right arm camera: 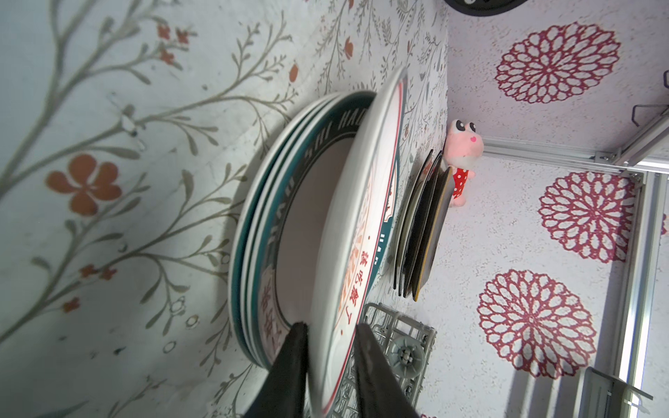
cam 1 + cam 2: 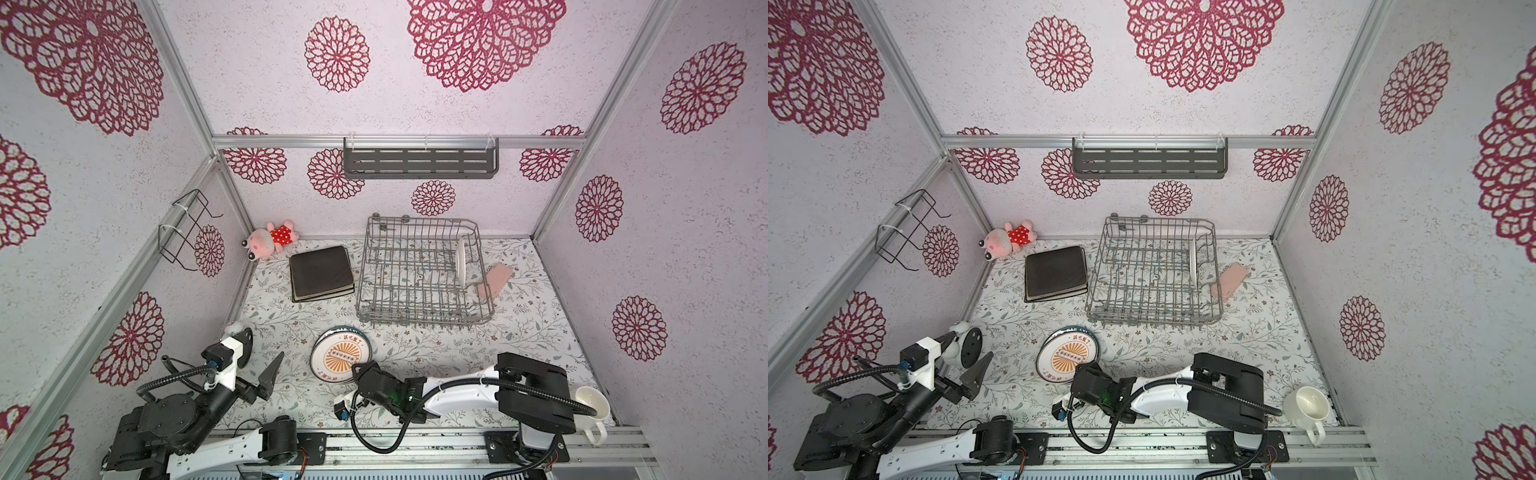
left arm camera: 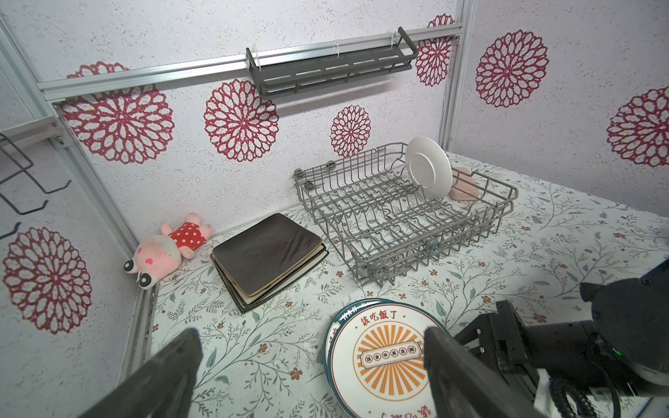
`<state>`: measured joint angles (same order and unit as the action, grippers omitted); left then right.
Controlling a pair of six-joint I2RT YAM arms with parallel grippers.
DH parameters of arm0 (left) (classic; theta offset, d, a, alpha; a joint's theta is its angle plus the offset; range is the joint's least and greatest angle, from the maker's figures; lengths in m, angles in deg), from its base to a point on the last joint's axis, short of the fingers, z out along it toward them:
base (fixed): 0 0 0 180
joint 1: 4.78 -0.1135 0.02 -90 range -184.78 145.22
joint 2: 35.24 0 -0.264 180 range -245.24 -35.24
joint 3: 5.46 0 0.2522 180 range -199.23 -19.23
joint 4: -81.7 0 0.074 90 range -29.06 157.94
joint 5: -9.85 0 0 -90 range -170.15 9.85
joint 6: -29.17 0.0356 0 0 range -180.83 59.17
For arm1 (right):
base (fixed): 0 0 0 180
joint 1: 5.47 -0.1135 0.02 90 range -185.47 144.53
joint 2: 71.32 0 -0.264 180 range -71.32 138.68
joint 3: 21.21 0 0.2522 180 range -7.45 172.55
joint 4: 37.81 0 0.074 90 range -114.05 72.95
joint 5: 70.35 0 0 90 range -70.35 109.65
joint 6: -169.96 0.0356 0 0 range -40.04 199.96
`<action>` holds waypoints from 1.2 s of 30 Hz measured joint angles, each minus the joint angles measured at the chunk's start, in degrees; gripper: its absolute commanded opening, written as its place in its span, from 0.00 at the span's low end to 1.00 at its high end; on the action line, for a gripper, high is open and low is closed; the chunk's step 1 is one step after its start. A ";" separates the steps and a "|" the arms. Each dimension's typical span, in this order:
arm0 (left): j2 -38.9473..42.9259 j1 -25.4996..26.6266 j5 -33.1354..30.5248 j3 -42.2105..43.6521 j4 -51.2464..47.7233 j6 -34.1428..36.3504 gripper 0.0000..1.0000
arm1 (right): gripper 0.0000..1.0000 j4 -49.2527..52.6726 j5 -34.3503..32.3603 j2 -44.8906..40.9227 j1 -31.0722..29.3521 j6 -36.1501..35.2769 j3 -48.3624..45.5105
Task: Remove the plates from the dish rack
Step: 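Lower the plate flat onto the stack and open the right gripper, then raise the right gripper and move it back over the dish rack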
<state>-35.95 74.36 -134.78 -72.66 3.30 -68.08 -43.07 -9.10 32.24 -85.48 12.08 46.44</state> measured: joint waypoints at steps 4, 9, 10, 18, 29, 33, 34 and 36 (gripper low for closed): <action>0.00 0.00 0.07 0.00 -0.07 -0.13 0.97 | 0.36 1.05 -0.20 0.15 0.04 0.04 0.00; 0.00 0.00 0.11 0.00 -0.11 -0.15 0.97 | 0.43 2.69 -0.72 0.15 0.07 0.13 0.02; 0.00 0.00 0.09 0.00 -0.11 -0.15 0.97 | 0.44 3.23 -0.83 0.15 0.07 0.15 0.11; 0.00 0.00 0.15 -0.04 -0.09 -0.15 0.97 | 0.51 8.96 -0.98 0.15 0.17 1.05 2.97; 0.00 0.02 0.33 -0.04 -0.07 -0.13 0.98 | 0.72 26.18 5.81 -2.32 1.42 10.21 11.82; 0.00 0.02 0.35 -0.04 -0.04 -0.13 0.97 | 0.71 30.95 9.35 -5.29 2.43 15.69 14.58; 0.00 0.02 0.35 -0.07 -0.04 -0.13 0.97 | 0.71 32.65 10.58 -6.23 3.17 18.05 15.56; 0.00 0.02 0.42 -0.26 -0.09 -0.13 0.97 | 0.72 35.26 12.59 -8.55 5.75 23.21 17.68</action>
<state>-35.95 74.38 -134.36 -72.92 3.21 -68.21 -7.82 3.49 23.70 -79.73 35.29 64.12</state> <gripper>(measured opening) 0.975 0.714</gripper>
